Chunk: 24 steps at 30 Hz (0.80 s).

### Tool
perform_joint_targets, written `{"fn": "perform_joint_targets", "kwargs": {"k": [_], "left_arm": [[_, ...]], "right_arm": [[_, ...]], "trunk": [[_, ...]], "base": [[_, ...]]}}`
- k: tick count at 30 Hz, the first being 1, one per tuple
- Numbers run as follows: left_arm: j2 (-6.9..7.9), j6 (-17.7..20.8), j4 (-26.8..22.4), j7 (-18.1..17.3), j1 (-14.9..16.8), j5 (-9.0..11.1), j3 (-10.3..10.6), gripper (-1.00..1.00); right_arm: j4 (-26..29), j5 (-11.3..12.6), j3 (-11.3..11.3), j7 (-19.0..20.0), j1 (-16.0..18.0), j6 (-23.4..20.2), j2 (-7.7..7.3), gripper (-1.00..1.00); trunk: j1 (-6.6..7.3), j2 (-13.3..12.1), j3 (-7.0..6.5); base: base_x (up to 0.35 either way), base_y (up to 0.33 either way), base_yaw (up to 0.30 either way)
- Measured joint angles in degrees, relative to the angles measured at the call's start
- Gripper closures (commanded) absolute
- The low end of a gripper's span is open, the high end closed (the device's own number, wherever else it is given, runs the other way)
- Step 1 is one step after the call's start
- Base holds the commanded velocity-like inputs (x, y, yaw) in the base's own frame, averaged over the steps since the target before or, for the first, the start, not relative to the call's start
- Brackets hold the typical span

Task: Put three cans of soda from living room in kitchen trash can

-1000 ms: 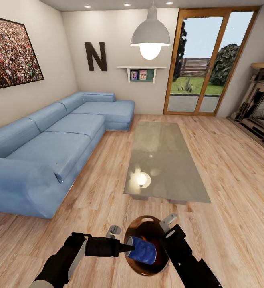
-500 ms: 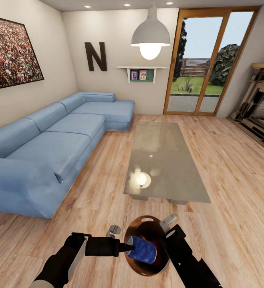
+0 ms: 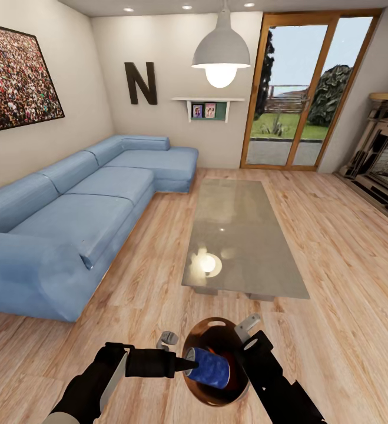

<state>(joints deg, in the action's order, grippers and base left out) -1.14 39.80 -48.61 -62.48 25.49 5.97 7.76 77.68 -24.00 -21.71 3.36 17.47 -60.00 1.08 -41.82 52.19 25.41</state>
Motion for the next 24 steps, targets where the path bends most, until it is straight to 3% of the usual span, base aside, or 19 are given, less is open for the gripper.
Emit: {"fn": "perform_joint_targets", "kwargs": {"k": [5,6,24], "left_arm": [[-0.04,0.0,-0.1,0.0,0.0,0.1,0.0,1.00],[-0.06,0.0,-0.1,0.0,0.0,0.1,-0.1,-1.00],[0.05,-0.1,-1.0,-0.6,0.0,0.3,-0.1,-1.00]], "right_arm": [[0.0,0.0,0.0,0.0,0.0,0.0,-0.01,1.00],[0.0,0.0,0.0,0.0,0.0,0.0,0.00,1.00],[-0.2,-0.1,0.0,0.1,0.0,0.0,0.03,1.00]], "trunk": [[0.00,0.0,0.00],[0.00,0.0,0.00],[0.00,0.0,0.00]], "base": [[0.000,0.000,0.000],[0.000,0.000,0.000],[0.000,0.000,0.000]]}}
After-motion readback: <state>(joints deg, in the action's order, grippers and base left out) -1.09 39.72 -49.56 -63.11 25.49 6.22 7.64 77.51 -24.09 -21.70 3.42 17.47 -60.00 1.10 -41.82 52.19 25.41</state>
